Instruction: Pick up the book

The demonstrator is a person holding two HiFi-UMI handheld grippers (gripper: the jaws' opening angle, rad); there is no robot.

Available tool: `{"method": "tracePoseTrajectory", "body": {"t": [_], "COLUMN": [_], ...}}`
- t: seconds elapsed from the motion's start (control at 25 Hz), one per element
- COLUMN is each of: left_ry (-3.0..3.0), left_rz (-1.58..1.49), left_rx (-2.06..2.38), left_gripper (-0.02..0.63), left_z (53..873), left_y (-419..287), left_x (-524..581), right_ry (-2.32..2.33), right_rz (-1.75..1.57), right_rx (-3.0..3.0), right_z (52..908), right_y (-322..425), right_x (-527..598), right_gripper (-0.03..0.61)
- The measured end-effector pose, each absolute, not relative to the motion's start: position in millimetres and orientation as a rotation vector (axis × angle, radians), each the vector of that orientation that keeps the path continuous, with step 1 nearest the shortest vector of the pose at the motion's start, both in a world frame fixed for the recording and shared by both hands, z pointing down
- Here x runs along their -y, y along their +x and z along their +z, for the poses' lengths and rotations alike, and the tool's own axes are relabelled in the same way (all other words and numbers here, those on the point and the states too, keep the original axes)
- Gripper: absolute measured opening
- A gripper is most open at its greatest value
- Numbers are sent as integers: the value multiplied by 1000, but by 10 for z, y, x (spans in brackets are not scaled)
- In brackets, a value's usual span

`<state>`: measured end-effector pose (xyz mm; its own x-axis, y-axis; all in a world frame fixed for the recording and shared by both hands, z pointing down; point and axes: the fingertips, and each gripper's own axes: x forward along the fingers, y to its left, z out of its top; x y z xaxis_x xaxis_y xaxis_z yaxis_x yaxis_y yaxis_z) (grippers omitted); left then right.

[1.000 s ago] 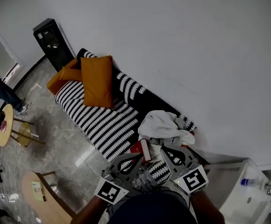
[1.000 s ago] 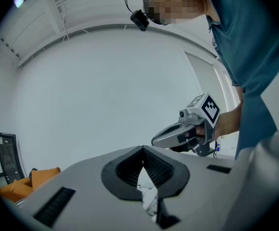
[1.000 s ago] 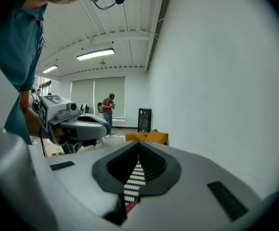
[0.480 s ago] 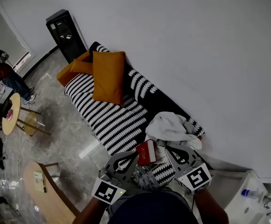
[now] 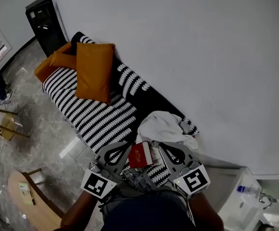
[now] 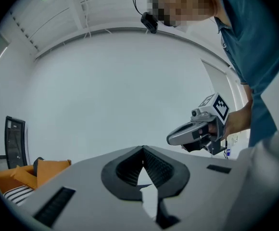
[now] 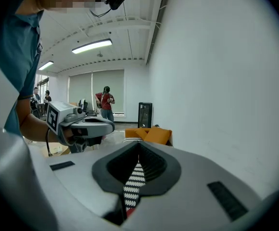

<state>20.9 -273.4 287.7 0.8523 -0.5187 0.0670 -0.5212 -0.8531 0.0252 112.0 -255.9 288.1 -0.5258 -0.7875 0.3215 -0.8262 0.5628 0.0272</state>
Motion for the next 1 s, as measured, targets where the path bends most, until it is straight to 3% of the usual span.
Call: {"method": "tracePoseTrajectory", "body": {"t": [1.0], "left_ry": [2693], "left_rz": [230], "left_rx": [1067], "left_gripper": [5], "left_z": [3847], "left_y": [-7], "left_x": [3032], "right_ry": [974], "right_rz": [538], "right_rx": [2449], "right_z": [4762], "right_y": [894], "right_x": [3108], "right_gripper": [14]}}
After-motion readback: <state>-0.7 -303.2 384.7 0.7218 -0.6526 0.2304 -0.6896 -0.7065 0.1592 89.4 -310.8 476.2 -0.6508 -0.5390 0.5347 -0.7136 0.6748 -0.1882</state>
